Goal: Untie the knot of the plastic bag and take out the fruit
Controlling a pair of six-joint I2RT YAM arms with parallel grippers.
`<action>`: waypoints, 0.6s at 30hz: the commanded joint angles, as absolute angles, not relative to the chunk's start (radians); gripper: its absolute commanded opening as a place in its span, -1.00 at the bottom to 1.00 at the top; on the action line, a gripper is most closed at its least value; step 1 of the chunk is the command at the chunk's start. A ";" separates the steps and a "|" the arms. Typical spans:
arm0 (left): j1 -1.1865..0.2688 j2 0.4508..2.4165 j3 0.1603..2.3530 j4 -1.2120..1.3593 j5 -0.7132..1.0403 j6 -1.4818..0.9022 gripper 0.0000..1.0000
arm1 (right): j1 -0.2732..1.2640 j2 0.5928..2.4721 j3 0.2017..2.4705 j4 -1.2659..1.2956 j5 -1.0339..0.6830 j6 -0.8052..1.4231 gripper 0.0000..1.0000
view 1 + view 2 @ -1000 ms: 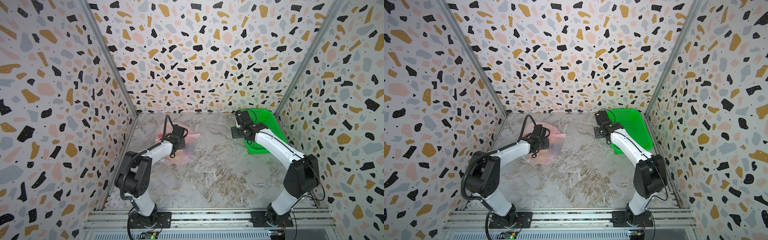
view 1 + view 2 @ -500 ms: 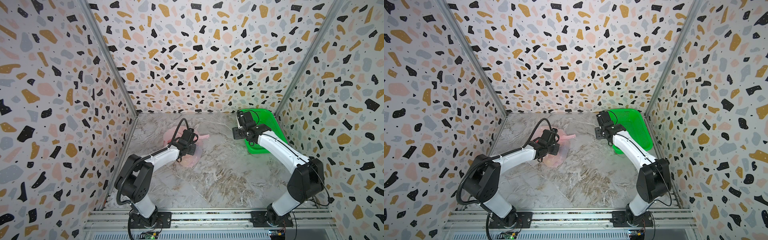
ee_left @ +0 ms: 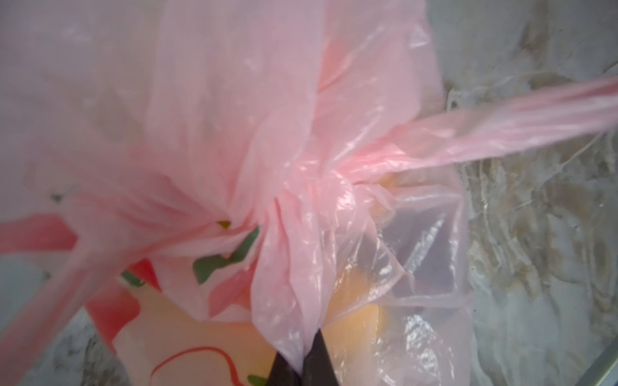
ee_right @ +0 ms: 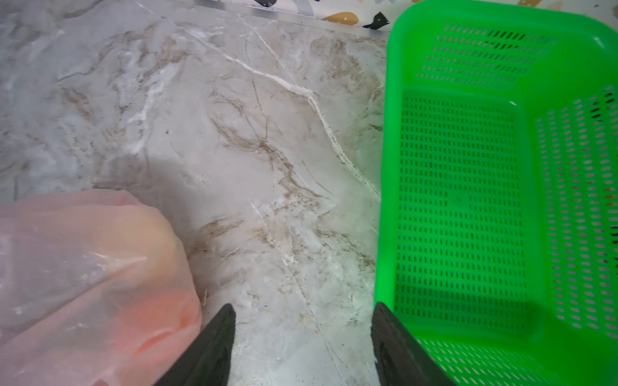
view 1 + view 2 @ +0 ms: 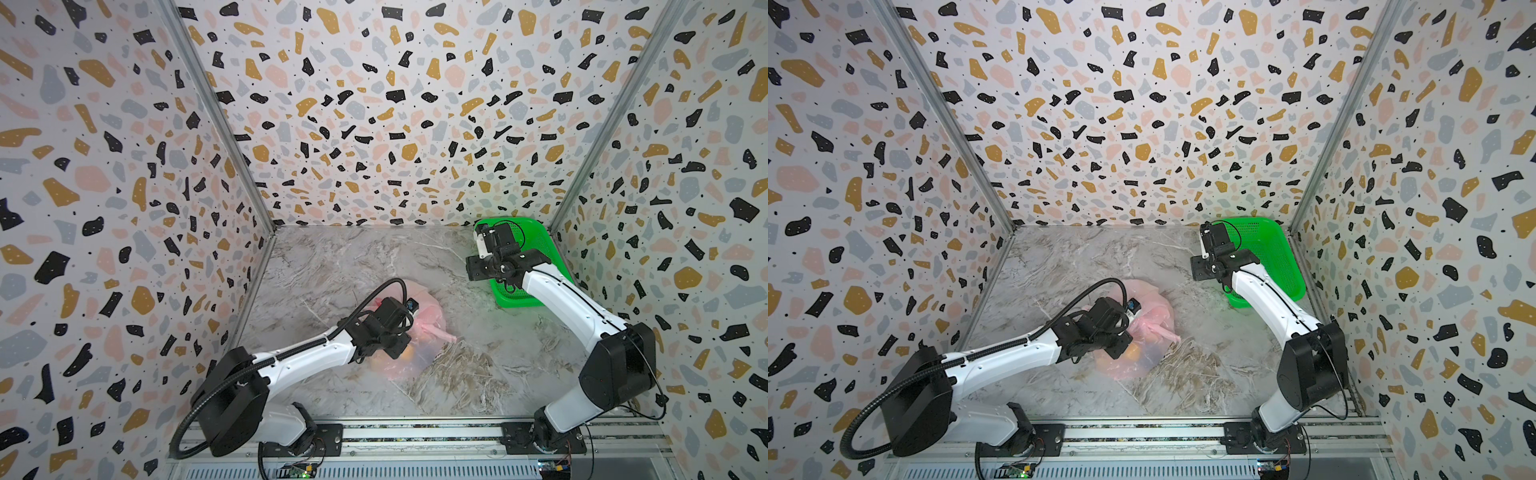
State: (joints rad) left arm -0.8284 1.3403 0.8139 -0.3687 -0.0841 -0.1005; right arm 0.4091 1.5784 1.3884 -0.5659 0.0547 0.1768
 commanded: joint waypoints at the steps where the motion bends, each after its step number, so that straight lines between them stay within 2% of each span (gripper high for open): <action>1: -0.824 1.291 0.832 -0.418 -0.210 -0.131 -1.00 | 0.442 1.584 1.419 -0.550 -0.102 0.138 0.40; 2: -0.824 1.284 0.839 -0.426 -0.229 -0.141 -0.98 | 0.454 1.599 1.428 -0.547 -0.131 0.128 0.41; 4: -0.825 1.262 0.847 -0.431 -0.262 -0.158 -0.78 | 0.475 1.630 1.448 -0.540 -0.204 0.118 0.45; 6: -0.825 1.231 0.840 -0.424 -0.290 -0.183 -0.40 | 0.490 1.665 1.470 -0.539 -0.268 0.120 0.46; 9: -0.825 1.169 0.816 -0.406 -0.295 -0.223 -0.01 | 0.534 1.710 1.491 -0.514 -0.308 0.100 0.51; 12: -0.825 1.104 0.788 -0.405 -0.293 -0.265 0.11 | 0.557 1.752 1.494 -0.460 -0.358 0.083 0.59; 18: -0.825 1.020 0.740 -0.426 -0.312 -0.324 0.26 | 0.563 1.896 1.617 -0.483 -0.475 0.093 0.61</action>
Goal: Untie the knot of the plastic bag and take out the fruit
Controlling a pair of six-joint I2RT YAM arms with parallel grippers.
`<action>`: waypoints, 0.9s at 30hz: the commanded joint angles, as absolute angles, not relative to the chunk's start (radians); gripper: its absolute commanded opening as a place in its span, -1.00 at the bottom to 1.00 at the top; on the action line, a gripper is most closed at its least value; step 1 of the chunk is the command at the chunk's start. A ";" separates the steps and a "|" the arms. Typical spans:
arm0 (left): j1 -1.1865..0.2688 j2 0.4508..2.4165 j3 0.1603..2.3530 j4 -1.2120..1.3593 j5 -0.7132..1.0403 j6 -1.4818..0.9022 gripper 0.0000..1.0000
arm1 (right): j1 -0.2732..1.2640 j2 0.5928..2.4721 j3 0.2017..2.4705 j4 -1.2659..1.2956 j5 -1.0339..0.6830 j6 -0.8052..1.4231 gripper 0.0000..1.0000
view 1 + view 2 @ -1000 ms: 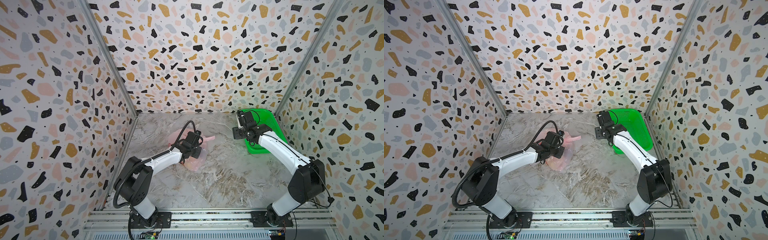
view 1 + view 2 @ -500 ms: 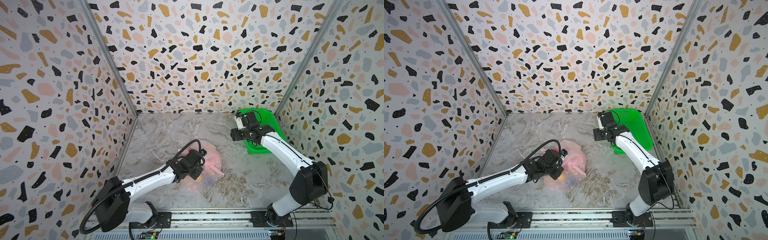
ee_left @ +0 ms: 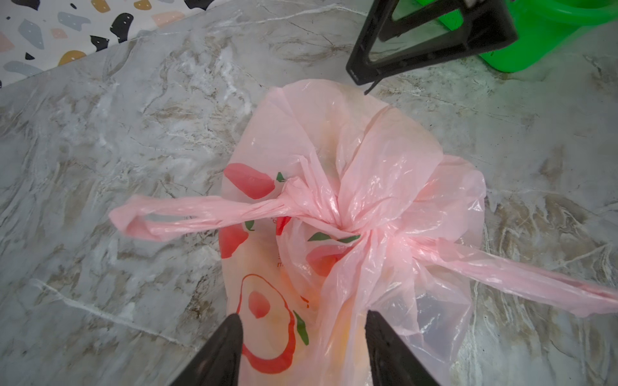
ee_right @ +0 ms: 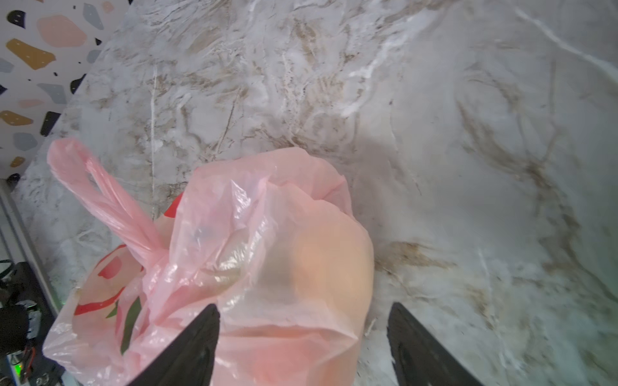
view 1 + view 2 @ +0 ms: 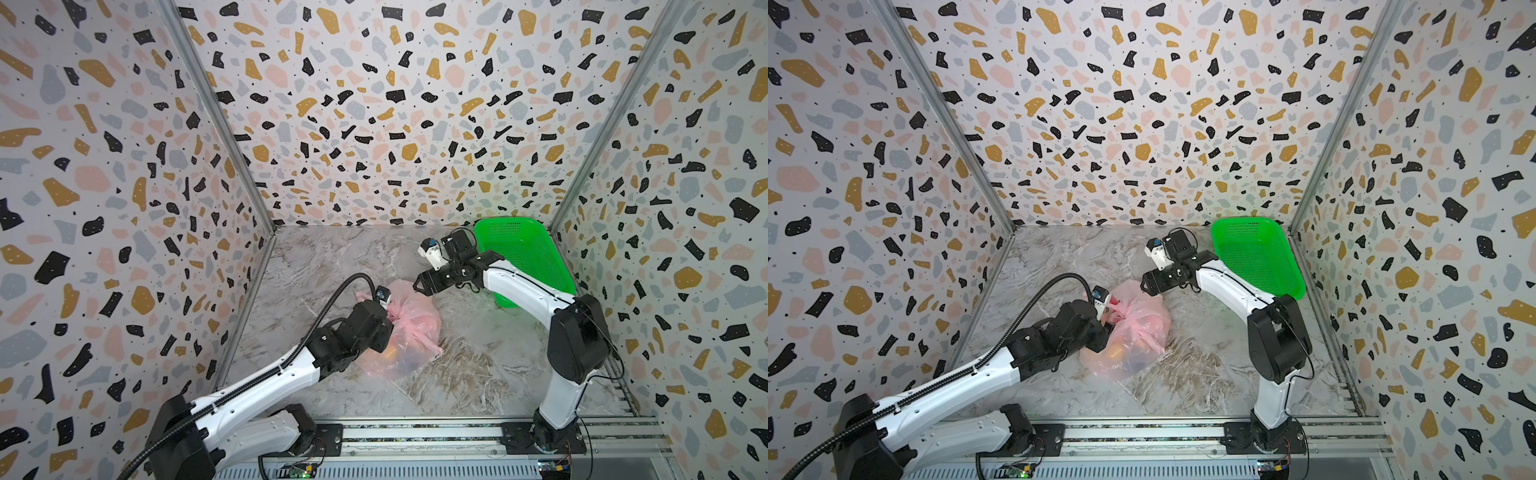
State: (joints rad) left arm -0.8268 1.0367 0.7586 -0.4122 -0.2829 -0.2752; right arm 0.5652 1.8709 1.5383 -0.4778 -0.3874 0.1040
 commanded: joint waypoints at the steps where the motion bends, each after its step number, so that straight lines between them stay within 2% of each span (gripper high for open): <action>1: -0.825 1.014 0.737 -0.434 -0.316 -0.333 0.28 | 0.571 1.914 1.636 -0.491 -0.477 0.096 0.61; 4: -0.825 0.995 0.729 -0.442 -0.320 -0.351 0.32 | 0.605 1.971 1.700 -0.537 -0.435 0.097 0.60; 6: -0.824 0.983 0.723 -0.437 -0.331 -0.362 0.35 | 0.627 2.014 1.738 -0.581 -0.388 0.096 0.53; 10: -0.823 0.970 0.722 -0.432 -0.337 -0.371 0.37 | 0.630 2.057 1.737 -0.613 -0.375 0.132 0.17; 12: -0.825 0.969 0.730 -0.438 -0.339 -0.370 0.37 | 0.626 2.039 1.702 -0.598 -0.386 0.144 -0.08; 15: -0.825 0.970 0.737 -0.447 -0.346 -0.362 0.38 | 0.611 2.002 1.653 -0.577 -0.381 0.175 -0.84; 16: -0.825 0.970 0.740 -0.446 -0.347 -0.358 0.38 | 0.603 1.987 1.637 -0.575 -0.368 0.188 -1.00; 19: -0.824 0.977 0.748 -0.445 -0.337 -0.346 0.38 | 0.560 1.905 1.546 -0.537 -0.340 0.250 -1.00; 27: -0.827 1.018 0.765 -0.406 -0.238 -0.291 0.45 | 0.440 1.528 1.084 -0.409 -0.316 0.496 -1.00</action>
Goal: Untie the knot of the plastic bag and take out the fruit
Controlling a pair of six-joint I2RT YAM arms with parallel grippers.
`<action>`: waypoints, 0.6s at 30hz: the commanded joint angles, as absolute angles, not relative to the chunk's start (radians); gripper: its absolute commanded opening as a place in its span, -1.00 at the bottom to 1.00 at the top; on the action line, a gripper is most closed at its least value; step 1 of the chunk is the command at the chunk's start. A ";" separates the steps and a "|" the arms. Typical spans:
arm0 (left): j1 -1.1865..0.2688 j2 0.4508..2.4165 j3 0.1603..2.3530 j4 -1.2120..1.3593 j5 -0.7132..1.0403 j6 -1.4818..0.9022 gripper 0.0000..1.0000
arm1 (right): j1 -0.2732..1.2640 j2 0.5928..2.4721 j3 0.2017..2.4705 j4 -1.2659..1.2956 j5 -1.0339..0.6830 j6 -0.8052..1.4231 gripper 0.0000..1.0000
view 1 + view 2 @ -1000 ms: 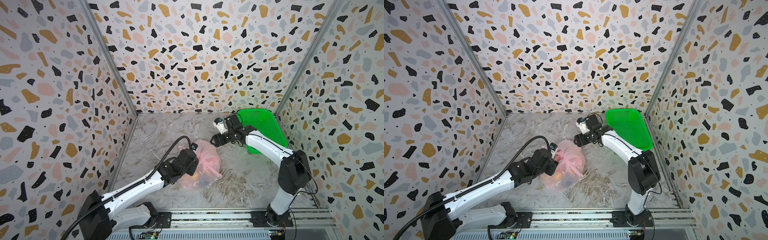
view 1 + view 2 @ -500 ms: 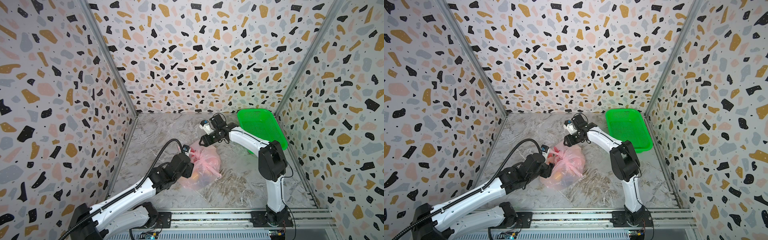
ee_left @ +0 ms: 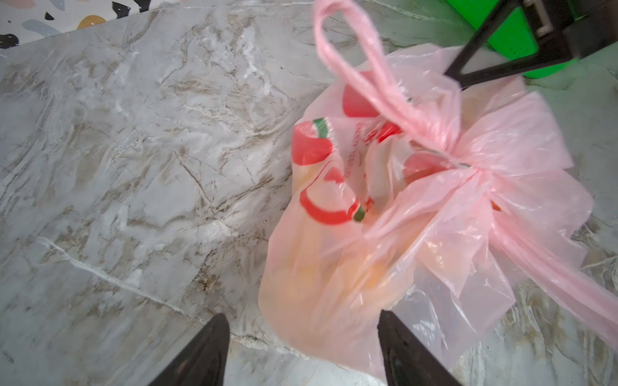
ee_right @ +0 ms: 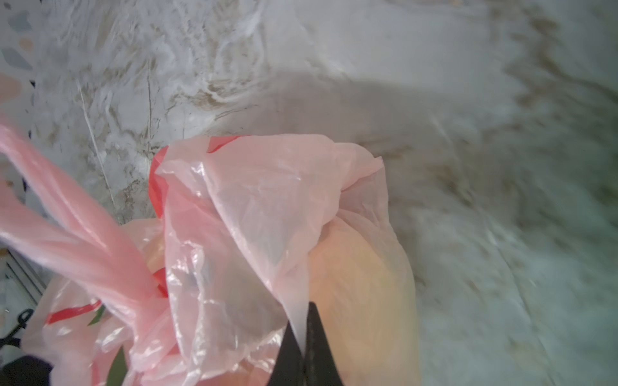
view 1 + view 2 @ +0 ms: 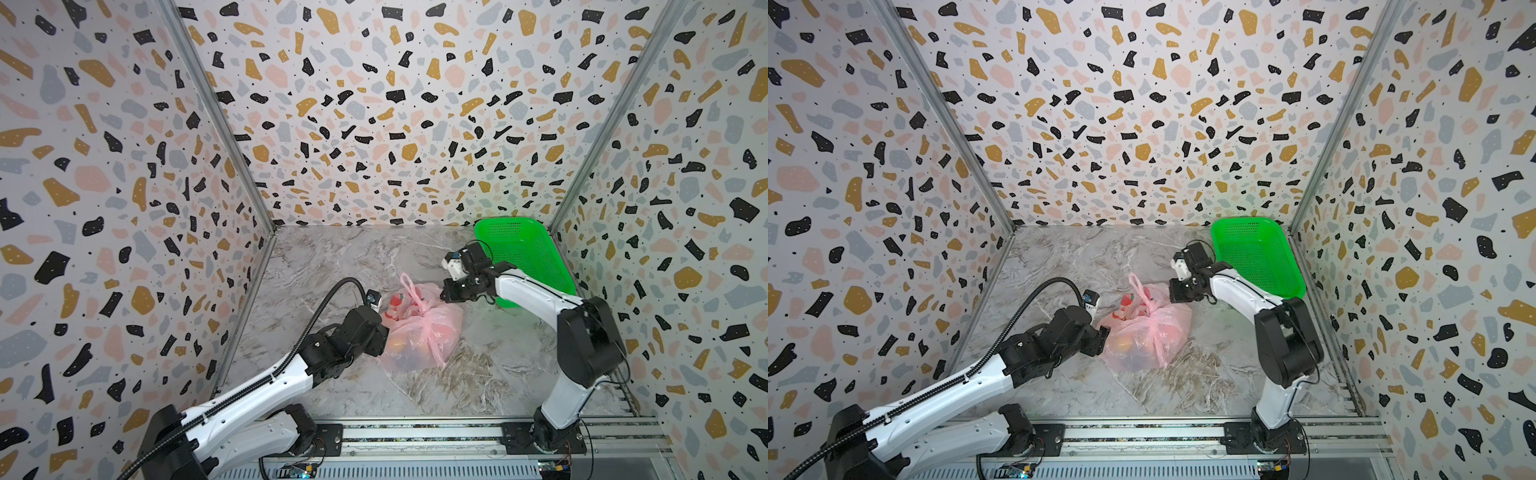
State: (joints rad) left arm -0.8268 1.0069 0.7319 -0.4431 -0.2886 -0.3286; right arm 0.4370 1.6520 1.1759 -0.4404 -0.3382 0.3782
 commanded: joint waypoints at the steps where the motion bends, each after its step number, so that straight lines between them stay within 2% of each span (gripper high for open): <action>1: -0.828 1.022 0.767 -0.395 -0.219 -0.279 0.46 | 0.442 1.489 1.041 -0.400 -0.325 0.515 -1.00; 5: -0.837 1.053 0.788 -0.341 -0.140 -0.208 0.52 | 0.447 1.383 0.904 -0.377 -0.389 0.577 -1.00; 8: -0.847 1.094 0.827 -0.323 -0.100 -0.137 0.61 | 0.457 1.373 0.885 -0.400 -0.401 0.575 -1.00; 9: -0.848 1.109 0.840 -0.320 -0.085 -0.112 0.64 | 0.458 1.374 0.888 -0.418 -0.399 0.562 -0.95; 10: -0.848 1.124 0.851 -0.321 -0.070 -0.086 0.70 | 0.457 1.370 0.896 -0.436 -0.385 0.551 -0.78; 12: -0.855 1.146 0.872 -0.324 -0.038 -0.028 0.74 | 0.457 1.339 0.932 -0.478 -0.324 0.513 -0.24; 14: -0.855 1.158 0.878 -0.316 -0.031 0.010 0.76 | 0.456 1.312 0.990 -0.539 -0.248 0.460 0.10; 16: -0.855 1.164 0.874 -0.299 -0.020 0.044 0.76 | 0.449 1.303 1.062 -0.610 -0.207 0.403 0.22; 18: -0.854 1.175 0.865 -0.276 -0.002 0.077 0.75 | 0.446 1.296 1.115 -0.661 -0.196 0.347 0.26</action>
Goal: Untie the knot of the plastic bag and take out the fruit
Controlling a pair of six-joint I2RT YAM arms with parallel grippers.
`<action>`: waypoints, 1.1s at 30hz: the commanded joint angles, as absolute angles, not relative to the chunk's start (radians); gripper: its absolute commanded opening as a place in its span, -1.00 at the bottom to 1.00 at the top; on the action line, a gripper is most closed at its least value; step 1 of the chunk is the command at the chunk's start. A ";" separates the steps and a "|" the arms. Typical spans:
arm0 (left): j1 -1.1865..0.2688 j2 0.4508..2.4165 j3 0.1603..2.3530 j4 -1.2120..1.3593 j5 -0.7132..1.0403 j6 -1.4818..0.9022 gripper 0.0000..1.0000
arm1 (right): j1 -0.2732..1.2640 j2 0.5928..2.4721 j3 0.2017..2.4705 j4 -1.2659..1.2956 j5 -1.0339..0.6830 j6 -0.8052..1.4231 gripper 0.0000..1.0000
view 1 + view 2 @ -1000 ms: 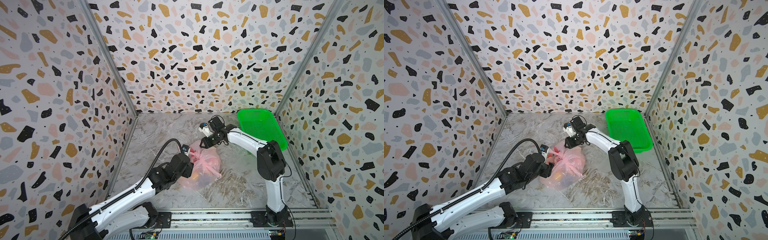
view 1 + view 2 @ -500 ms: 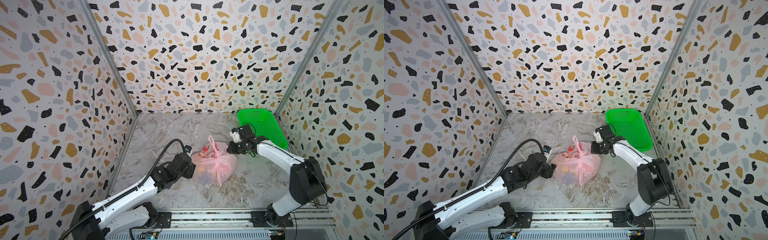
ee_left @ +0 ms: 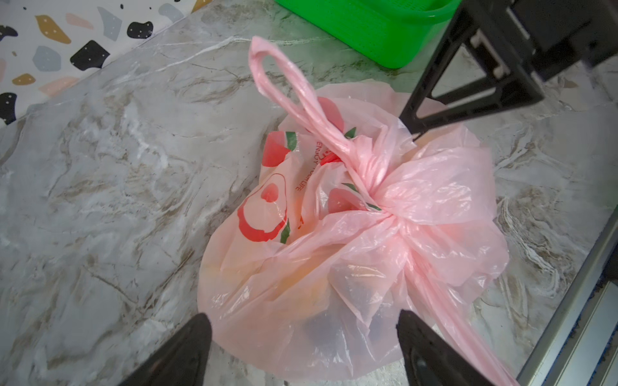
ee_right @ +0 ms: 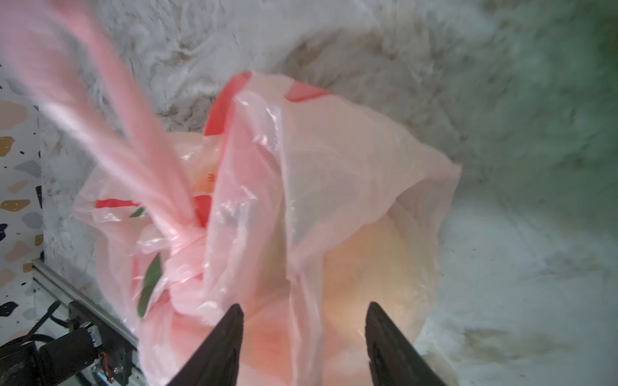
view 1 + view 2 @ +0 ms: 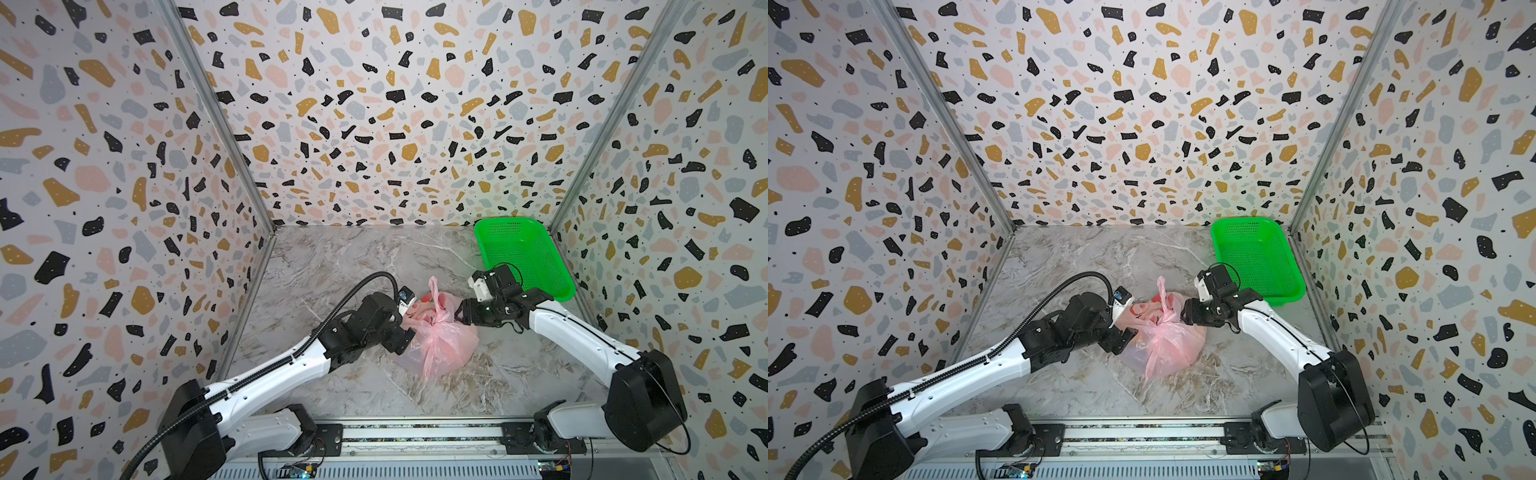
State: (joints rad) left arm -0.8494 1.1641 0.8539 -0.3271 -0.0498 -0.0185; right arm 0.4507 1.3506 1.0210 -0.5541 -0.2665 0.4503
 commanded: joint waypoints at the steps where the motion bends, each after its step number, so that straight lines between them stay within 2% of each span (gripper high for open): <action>1: -0.854 1.181 0.861 -0.267 0.008 0.094 0.74 | 0.447 1.294 1.128 -0.675 -0.200 0.322 0.27; 10: -0.856 1.261 0.858 -0.176 0.117 0.305 0.63 | 0.451 1.209 1.073 -0.633 -0.352 0.170 0.54; 13: -0.855 1.322 0.878 -0.165 0.170 0.352 0.60 | 0.451 1.200 1.058 -0.616 -0.390 0.141 0.54; 20: -0.854 1.422 0.884 -0.106 0.166 0.394 0.54 | 0.456 1.171 1.031 -0.607 -0.388 0.094 0.55; 22: -0.853 1.441 0.889 -0.089 0.161 0.390 0.38 | 0.456 1.167 1.025 -0.602 -0.394 0.089 0.55; 25: -0.850 1.469 0.902 -0.102 0.161 0.387 -0.06 | 0.461 1.164 1.015 -0.590 -0.406 0.068 0.55; 27: -0.851 1.463 0.891 -0.096 0.161 0.381 -0.37 | 0.474 1.155 1.002 -0.573 -0.414 0.038 0.62; 30: -0.849 1.426 0.859 -0.086 0.152 0.370 -0.80 | 0.527 1.127 0.959 -0.514 -0.370 -0.025 0.61; 32: -0.849 1.394 0.839 -0.086 0.141 0.363 -1.00 | 0.565 1.107 0.922 -0.455 -0.329 -0.058 0.60; 33: -0.850 1.376 0.828 -0.085 0.133 0.360 -1.00 | 0.575 1.094 0.902 -0.420 -0.322 -0.073 0.59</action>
State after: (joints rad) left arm -0.8490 1.4311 0.8558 -0.1242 0.1455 0.3706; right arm 0.5434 1.1370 0.9325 -0.5156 -0.3637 0.0078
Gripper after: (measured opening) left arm 0.049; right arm 0.798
